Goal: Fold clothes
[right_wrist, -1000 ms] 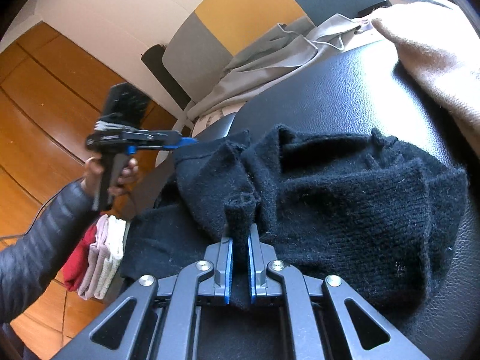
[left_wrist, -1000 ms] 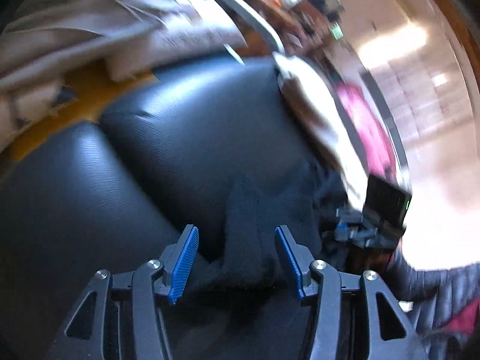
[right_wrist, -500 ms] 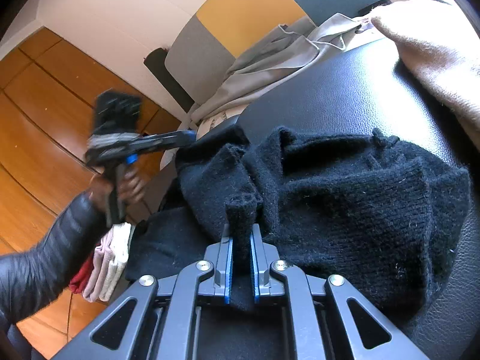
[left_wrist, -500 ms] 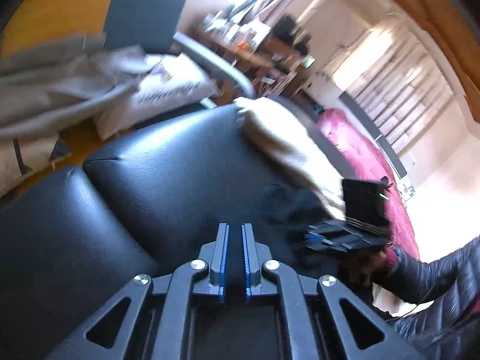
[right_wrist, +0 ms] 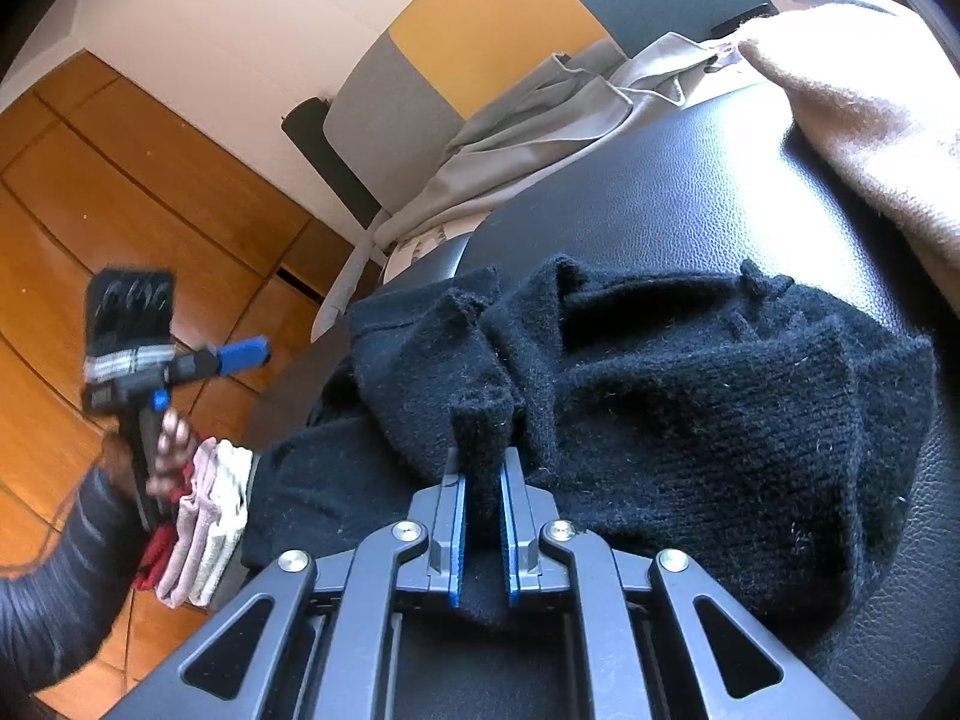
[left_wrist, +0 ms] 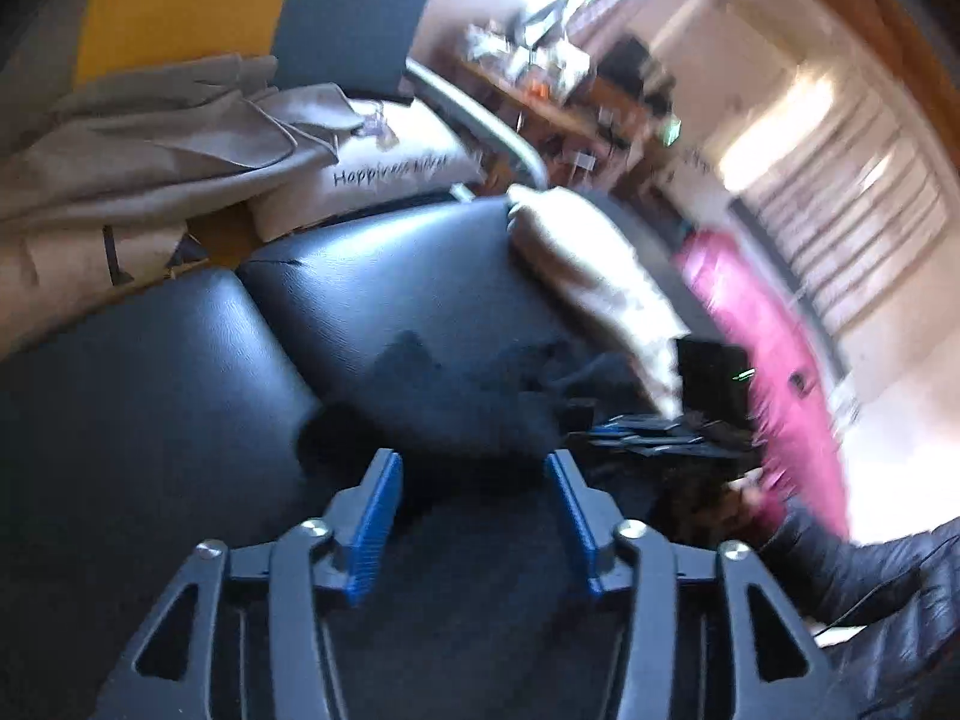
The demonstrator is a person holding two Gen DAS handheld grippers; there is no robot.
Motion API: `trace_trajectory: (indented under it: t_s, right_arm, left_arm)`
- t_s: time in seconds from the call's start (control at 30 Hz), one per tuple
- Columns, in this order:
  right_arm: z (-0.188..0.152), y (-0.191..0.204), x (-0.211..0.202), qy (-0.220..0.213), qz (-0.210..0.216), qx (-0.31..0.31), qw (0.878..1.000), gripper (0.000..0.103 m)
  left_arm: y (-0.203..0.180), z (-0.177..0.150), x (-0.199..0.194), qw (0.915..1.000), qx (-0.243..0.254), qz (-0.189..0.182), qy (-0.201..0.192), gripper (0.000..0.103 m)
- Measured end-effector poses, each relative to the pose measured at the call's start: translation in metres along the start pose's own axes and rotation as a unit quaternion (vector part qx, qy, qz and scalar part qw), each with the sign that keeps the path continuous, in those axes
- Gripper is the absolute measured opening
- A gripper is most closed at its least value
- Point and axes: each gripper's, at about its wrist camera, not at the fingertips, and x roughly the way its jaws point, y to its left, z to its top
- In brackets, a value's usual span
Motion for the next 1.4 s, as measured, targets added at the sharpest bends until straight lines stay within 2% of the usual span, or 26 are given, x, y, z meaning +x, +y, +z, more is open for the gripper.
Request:
trace_trajectory:
  t_s: [0.17, 0.27, 0.43, 0.5, 0.57, 0.67, 0.73, 0.77, 0.83, 0.93, 0.97, 1.0, 1.07, 1.13, 1.17, 1.2, 1.23, 1.27, 1.3, 1.37, 1.4]
  right_arm:
    - [0.001, -0.003, 0.000, 0.000, 0.010, 0.007, 1.000, 0.010]
    - [0.001, -0.005, -0.001, 0.001, 0.016, 0.011, 1.000, 0.010]
    - [0.002, -0.006, -0.001, 0.001, 0.023, 0.016, 1.000, 0.011]
    - [0.002, -0.006, -0.001, 0.001, 0.024, 0.016, 1.000, 0.011]
    - [0.001, -0.006, -0.001, 0.001, 0.023, 0.016, 1.000, 0.011]
    - [0.001, -0.004, -0.001, 0.000, 0.021, 0.015, 1.000, 0.011]
    - [0.001, -0.004, 0.000, 0.000, 0.019, 0.014, 1.000, 0.011]
    - [0.000, -0.003, 0.000, 0.000, 0.019, 0.014, 1.000, 0.011]
    - [0.000, -0.004, 0.000, 0.000, 0.018, 0.013, 1.000, 0.011]
    - [0.000, -0.003, 0.000, 0.000, 0.015, 0.011, 1.000, 0.011]
    - [0.000, -0.002, 0.000, 0.000, 0.014, 0.011, 1.000, 0.011]
    - [0.000, -0.002, 0.001, -0.001, 0.013, 0.011, 1.000, 0.011]
    - [0.000, -0.001, 0.000, -0.001, 0.011, 0.011, 1.000, 0.011]
    - [0.001, 0.006, -0.002, 0.005, -0.007, 0.002, 1.000, 0.012]
    - [0.001, 0.011, -0.003, 0.010, -0.018, -0.005, 1.000, 0.018]
    - [0.002, 0.016, -0.006, 0.014, -0.026, -0.010, 1.000, 0.034]
    - [0.002, 0.022, -0.012, 0.013, -0.026, -0.012, 0.999, 0.045]
    - [0.003, 0.029, -0.020, 0.007, -0.024, -0.015, 1.000, 0.066]
    - [0.003, 0.035, -0.029, -0.001, -0.021, -0.017, 1.000, 0.076]
    - [0.005, 0.043, -0.051, -0.023, -0.007, -0.015, 1.000, 0.077]
    - [0.007, 0.042, -0.062, -0.031, 0.004, 0.000, 0.999, 0.077]
  left_arm:
    - [0.021, 0.033, 0.040, 0.9972, 0.028, 0.014, 0.067, 0.054]
    - [0.040, 0.043, 0.064, 0.9957, 0.016, 0.013, 0.090, 0.054]
    - [0.052, 0.047, 0.101, 0.9860, -0.039, -0.055, 0.153, 0.048]
    - [0.042, 0.045, 0.098, 0.9899, -0.014, -0.049, 0.132, 0.025]
    - [0.035, 0.043, 0.085, 0.9951, -0.002, -0.040, 0.090, 0.007]
    - [0.024, 0.028, 0.050, 0.9992, 0.004, -0.041, 0.002, 0.006]
    - [0.004, 0.006, 0.023, 0.9973, 0.034, -0.033, -0.056, 0.006]
    - [-0.008, -0.009, 0.013, 0.9959, 0.047, -0.029, -0.071, 0.007]
    - [-0.024, -0.035, 0.004, 0.9951, 0.055, -0.024, -0.079, 0.007]
    - [-0.036, -0.076, 0.007, 0.9959, 0.047, 0.009, -0.076, 0.007]
    - [-0.038, -0.088, 0.007, 0.9961, 0.043, 0.018, -0.075, 0.011]
    - [-0.037, -0.098, 0.007, 0.9965, 0.029, 0.021, -0.075, 0.016]
    - [-0.029, -0.113, 0.000, 0.9952, -0.024, -0.001, -0.095, 0.021]
    - [-0.021, -0.126, -0.010, 0.9891, -0.078, -0.024, -0.123, 0.022]
    - [-0.015, -0.132, -0.016, 0.9835, -0.108, -0.045, -0.138, 0.023]
    - [-0.010, -0.138, -0.020, 0.9775, -0.135, -0.057, -0.152, 0.024]
    - [-0.005, -0.144, -0.026, 0.9706, -0.162, -0.068, -0.164, 0.024]
    - [0.001, -0.151, -0.029, 0.9629, -0.189, -0.082, -0.174, 0.025]
    - [0.004, -0.155, -0.028, 0.9575, -0.207, -0.092, -0.178, 0.027]
    - [0.010, -0.164, -0.026, 0.9457, -0.242, -0.113, -0.186, 0.029]
    - [0.010, -0.167, -0.022, 0.9428, -0.252, -0.122, -0.182, 0.031]
